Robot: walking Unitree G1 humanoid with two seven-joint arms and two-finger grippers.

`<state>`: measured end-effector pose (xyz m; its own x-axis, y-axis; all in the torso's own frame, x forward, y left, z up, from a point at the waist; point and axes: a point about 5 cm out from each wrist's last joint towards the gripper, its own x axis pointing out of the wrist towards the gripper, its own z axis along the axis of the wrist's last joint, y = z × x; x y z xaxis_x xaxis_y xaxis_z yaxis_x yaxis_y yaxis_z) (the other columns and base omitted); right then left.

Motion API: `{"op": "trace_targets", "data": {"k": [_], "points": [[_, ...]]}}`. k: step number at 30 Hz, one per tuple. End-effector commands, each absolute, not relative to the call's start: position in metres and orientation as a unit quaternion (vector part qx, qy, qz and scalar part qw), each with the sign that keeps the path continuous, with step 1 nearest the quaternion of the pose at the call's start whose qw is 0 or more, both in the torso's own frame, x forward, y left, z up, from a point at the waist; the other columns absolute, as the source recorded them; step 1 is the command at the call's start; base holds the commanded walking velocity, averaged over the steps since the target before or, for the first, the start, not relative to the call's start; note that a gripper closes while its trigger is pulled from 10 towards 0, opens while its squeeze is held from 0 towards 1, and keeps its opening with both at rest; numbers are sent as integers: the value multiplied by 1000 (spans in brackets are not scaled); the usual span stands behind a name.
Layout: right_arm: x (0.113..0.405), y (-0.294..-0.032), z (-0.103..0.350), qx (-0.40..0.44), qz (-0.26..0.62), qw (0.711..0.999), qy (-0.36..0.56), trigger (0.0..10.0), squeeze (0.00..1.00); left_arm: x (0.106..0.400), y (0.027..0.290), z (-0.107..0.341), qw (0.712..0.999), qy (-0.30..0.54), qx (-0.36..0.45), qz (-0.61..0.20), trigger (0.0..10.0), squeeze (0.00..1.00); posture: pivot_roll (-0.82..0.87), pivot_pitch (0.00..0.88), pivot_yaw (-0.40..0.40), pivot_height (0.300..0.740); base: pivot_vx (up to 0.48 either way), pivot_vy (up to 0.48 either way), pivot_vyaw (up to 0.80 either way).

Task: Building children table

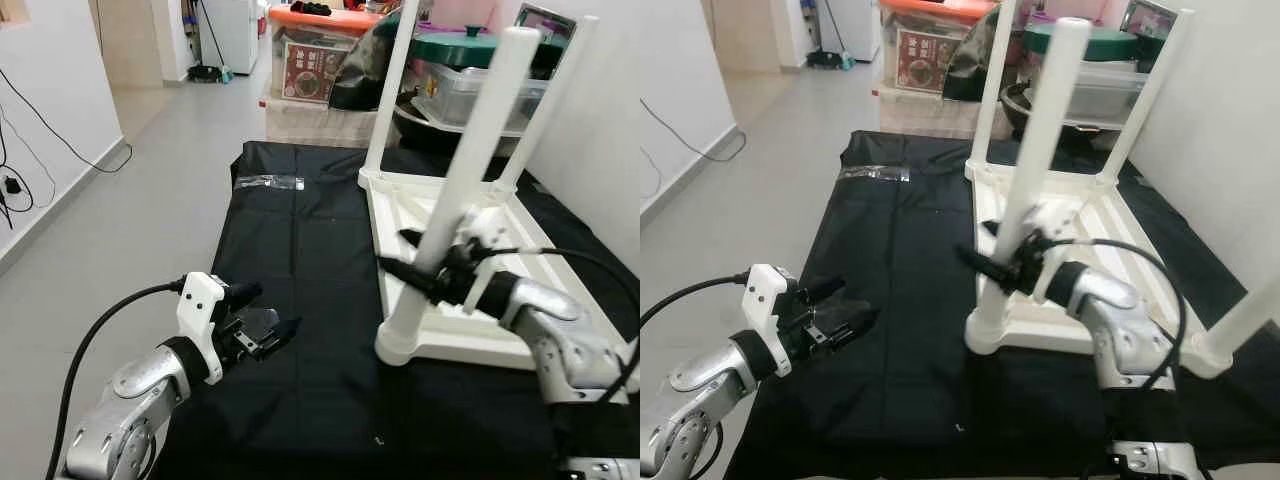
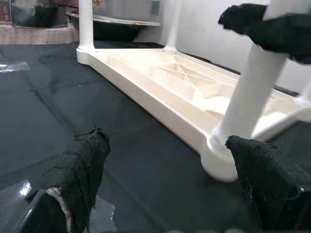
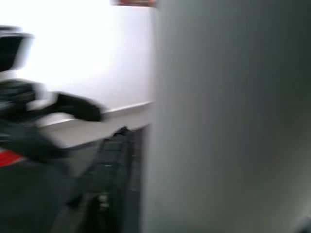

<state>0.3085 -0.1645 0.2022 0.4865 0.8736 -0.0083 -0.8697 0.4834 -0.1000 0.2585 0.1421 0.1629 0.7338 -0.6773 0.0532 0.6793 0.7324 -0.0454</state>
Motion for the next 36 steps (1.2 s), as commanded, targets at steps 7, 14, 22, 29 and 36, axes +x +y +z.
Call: {"op": "trace_targets", "data": {"k": [7,14,22,29,36], "points": [[319,-146,162,-59,489,869,53,0,0,255,144,164,931,-18,-24,-364,10000,0,99,0,-126,740,0,0,0],[314,-244,104,22,-204,958,198,0,0,254,140,162,930,-15,-28,-366,10000,0,72,0,-110,740,0,0,0],[289,-198,107,43,-83,982,164,10000,0,253,140,160,929,-10,-30,-370,10000,0,50,0,-94,740,0,0,0],[298,-166,159,95,107,988,58,10000,0,255,138,160,927,-11,-30,-374,10000,0,48,0,-94,740,0,0,0],[293,-173,184,56,284,957,20,10000,0,255,140,160,928,-13,-29,-372,10000,0,55,0,-100,740,0,0,0]]}}
